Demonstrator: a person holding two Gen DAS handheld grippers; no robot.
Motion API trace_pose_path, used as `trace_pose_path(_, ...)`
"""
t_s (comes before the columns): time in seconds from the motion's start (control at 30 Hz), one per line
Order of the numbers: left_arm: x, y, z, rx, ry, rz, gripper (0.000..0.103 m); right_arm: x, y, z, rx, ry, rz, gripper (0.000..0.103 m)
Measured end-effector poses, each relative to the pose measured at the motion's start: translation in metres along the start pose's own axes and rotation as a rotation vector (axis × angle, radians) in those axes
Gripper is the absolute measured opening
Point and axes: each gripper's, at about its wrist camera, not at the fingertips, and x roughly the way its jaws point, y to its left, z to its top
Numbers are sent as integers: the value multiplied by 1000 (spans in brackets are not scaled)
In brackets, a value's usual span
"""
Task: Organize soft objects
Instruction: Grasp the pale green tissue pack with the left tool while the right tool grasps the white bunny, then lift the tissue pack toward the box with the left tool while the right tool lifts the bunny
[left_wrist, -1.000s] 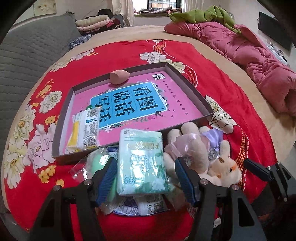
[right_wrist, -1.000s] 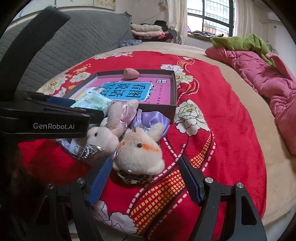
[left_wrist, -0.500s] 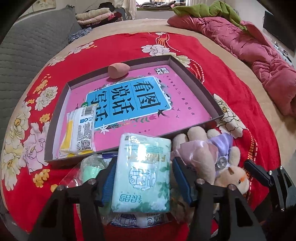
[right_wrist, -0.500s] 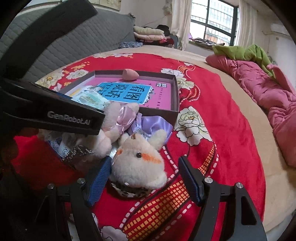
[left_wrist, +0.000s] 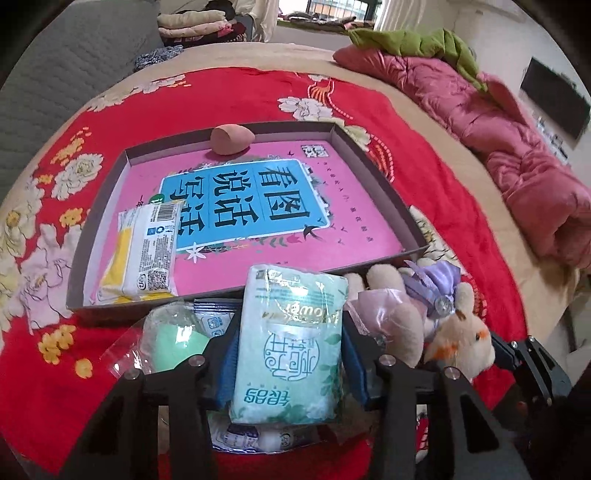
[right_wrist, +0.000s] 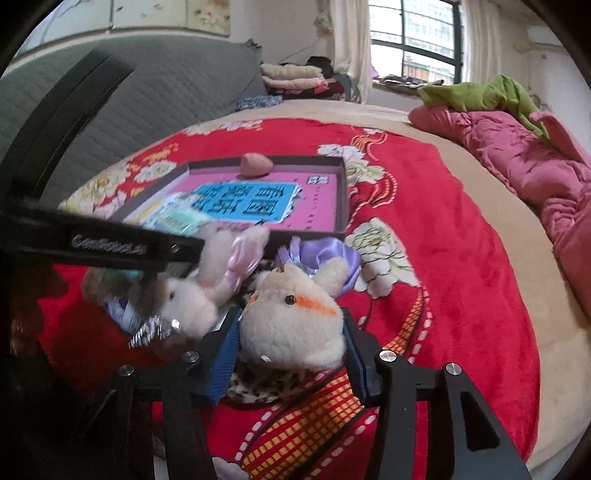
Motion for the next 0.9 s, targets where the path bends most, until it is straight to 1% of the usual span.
trace_pose_path(0.1, -5, 3, -1, -8, -10, -17, 48, -6, -6, 3, 28, -27, -6, 52)
trace_pose_path(0.27, -13, 8, -1, -29, -22, -47, 48, -9, -8, 4, 45, -38, -11, 51)
trace_pose_path(0.33, -18, 11, -1, -35, -35, -61, 48, -13, -7, 6, 43, -53, -19, 51)
trace_pose_path(0.5, -37, 21, 2, -59, -75, -70, 48, -21, -3, 9, 23, -86, -44, 51)
trace_pose_path(0.63, -53, 32, 7, -82, -108, -82, 48, -27, -1, 13, 27, -101, -39, 51)
trace_pose_path(0.77, -64, 45, 11, -102, -138, -71, 48, -33, 5, 20, 18, -123, -30, 51)
trace_pose_path(0.9, -67, 58, 12, -126, -147, -55, 48, -40, 13, 27, -6, -149, -27, 51)
